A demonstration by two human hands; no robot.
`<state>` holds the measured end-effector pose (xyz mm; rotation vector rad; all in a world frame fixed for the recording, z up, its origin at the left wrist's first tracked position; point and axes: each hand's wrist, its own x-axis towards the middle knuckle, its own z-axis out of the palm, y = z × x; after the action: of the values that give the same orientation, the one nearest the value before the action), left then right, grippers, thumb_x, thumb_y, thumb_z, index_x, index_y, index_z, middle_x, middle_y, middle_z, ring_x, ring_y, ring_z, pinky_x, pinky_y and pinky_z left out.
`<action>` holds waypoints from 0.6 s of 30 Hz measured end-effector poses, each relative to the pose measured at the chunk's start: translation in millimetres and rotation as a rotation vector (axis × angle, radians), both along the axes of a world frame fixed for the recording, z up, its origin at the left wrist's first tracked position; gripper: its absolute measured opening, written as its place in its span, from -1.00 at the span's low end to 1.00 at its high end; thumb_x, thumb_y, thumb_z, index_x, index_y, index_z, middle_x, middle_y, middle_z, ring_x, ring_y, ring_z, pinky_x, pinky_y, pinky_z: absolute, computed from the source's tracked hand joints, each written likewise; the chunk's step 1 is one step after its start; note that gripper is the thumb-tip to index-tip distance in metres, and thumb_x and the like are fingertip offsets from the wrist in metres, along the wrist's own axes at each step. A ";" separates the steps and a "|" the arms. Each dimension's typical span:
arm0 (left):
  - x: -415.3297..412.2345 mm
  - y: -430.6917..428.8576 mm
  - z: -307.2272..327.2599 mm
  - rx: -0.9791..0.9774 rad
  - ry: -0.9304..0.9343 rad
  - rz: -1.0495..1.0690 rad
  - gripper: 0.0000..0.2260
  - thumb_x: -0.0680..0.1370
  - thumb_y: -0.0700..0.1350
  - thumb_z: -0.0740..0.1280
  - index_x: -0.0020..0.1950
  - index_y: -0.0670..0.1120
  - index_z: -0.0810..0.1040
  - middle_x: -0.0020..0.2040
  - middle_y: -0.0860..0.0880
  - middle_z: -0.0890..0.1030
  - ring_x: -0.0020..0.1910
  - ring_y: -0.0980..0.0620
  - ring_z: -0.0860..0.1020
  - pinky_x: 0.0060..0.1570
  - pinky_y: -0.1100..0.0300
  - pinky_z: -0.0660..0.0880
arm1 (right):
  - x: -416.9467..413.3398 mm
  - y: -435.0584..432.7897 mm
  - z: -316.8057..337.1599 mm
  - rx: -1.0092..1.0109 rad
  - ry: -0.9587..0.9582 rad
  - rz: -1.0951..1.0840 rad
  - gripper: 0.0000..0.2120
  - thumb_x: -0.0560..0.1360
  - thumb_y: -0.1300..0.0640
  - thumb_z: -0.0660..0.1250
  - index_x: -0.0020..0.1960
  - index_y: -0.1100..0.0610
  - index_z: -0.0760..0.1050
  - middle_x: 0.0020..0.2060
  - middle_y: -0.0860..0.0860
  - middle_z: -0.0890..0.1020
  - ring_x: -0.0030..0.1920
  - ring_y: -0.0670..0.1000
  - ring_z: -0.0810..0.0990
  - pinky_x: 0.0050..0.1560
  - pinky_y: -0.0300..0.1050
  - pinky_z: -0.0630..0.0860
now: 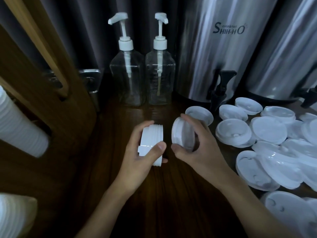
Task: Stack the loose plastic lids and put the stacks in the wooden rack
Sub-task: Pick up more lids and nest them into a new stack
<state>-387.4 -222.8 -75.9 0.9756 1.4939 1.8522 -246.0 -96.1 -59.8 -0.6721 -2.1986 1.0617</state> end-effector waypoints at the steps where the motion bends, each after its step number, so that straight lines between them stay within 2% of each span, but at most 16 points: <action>1: 0.1 -0.2 0.1 -0.001 -0.002 0.002 -0.48 0.37 0.13 0.51 0.31 0.26 0.49 0.16 0.12 0.54 0.11 -0.20 0.63 -0.15 -0.04 0.69 | -2.4 -3.3 0.7 -0.063 0.058 -0.013 -0.28 0.40 0.00 0.53 0.46 -0.22 0.28 0.33 -0.16 0.39 0.36 -0.13 0.39 0.28 -0.15 0.45; 2: 0.2 -0.4 0.3 -0.002 0.000 0.004 -0.48 0.37 0.14 0.50 0.32 0.26 0.48 0.16 0.13 0.53 0.11 -0.19 0.63 -0.15 -0.04 0.69 | -4.9 -6.8 1.9 -0.130 0.122 -0.025 -0.30 0.41 0.09 0.55 0.45 -0.16 0.30 0.30 -0.11 0.42 0.32 -0.10 0.46 0.24 -0.11 0.53; 4: 0.5 -0.6 1.0 0.004 0.009 0.002 -0.49 0.39 0.14 0.49 0.31 0.25 0.48 0.14 0.18 0.54 0.11 -0.15 0.64 -0.16 -0.04 0.69 | -9.8 -14.1 4.4 -0.275 0.259 -0.035 -0.35 0.42 0.22 0.55 0.39 -0.02 0.34 0.22 -0.02 0.47 0.21 -0.07 0.56 0.11 -0.17 0.60; 7: 0.9 0.0 2.5 0.021 -0.006 0.005 -0.52 0.40 0.13 0.48 0.30 0.25 0.48 0.17 0.13 0.56 0.13 -0.15 0.65 -0.18 -0.07 0.69 | -14.0 -22.9 5.4 -0.454 0.405 -0.016 -0.40 0.34 0.17 0.53 0.28 0.16 0.34 0.13 0.09 0.52 0.09 -0.11 0.64 -0.01 -0.27 0.58; 10: -0.2 0.1 3.6 0.045 -0.052 0.038 -0.52 0.39 0.16 0.49 0.29 0.24 0.48 0.19 0.05 0.58 0.15 -0.16 0.65 -0.17 -0.11 0.68 | -15.5 -29.4 1.4 -0.558 0.462 0.046 -0.40 0.30 0.14 0.53 0.23 0.23 0.34 0.15 0.10 0.55 0.10 -0.11 0.66 -0.04 -0.28 0.59; 12: -1.9 -0.3 3.8 0.069 -0.094 0.058 -0.54 0.39 0.15 0.50 0.27 0.24 0.50 0.17 0.08 0.61 0.15 -0.11 0.66 -0.17 -0.06 0.68 | -16.2 -31.4 -1.2 -0.562 0.440 0.072 -0.45 0.30 0.10 0.54 0.17 0.20 0.38 0.18 0.02 0.56 0.14 -0.13 0.65 -0.04 -0.26 0.60; 14: -4.1 -0.8 3.8 0.069 -0.108 0.093 -0.52 0.36 0.21 0.52 0.25 0.28 0.51 0.16 0.10 0.61 0.15 -0.06 0.66 -0.14 -0.01 0.68 | -15.8 -29.5 -3.5 -0.504 0.356 0.091 -0.49 0.27 -0.06 0.53 0.09 0.15 0.45 0.22 -0.08 0.56 0.21 -0.13 0.61 0.00 -0.20 0.60; 16: -6.0 -1.5 3.2 0.053 -0.098 0.137 -0.44 0.32 0.31 0.53 0.28 0.28 0.49 0.21 0.05 0.58 0.21 -0.12 0.62 -0.01 -0.18 0.66 | -14.5 -25.3 -6.1 -0.433 0.261 0.112 -0.55 0.28 -0.16 0.48 0.01 0.13 0.55 0.24 -0.17 0.56 0.27 -0.13 0.56 0.09 -0.14 0.59; 18: -6.7 -2.3 2.9 0.052 -0.105 0.161 -0.44 0.32 0.30 0.51 0.29 0.27 0.49 0.25 -0.01 0.56 0.24 -0.17 0.59 0.10 -0.33 0.60 | -14.3 -24.0 -8.4 -0.382 0.188 0.147 -0.58 0.30 -0.20 0.45 -0.01 0.07 0.63 0.27 -0.21 0.55 0.34 -0.16 0.49 0.25 -0.13 0.50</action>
<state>-394.1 -225.1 -73.0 0.7878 1.5054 2.0318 -260.2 -120.1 -68.1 -0.5486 -1.9238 1.5773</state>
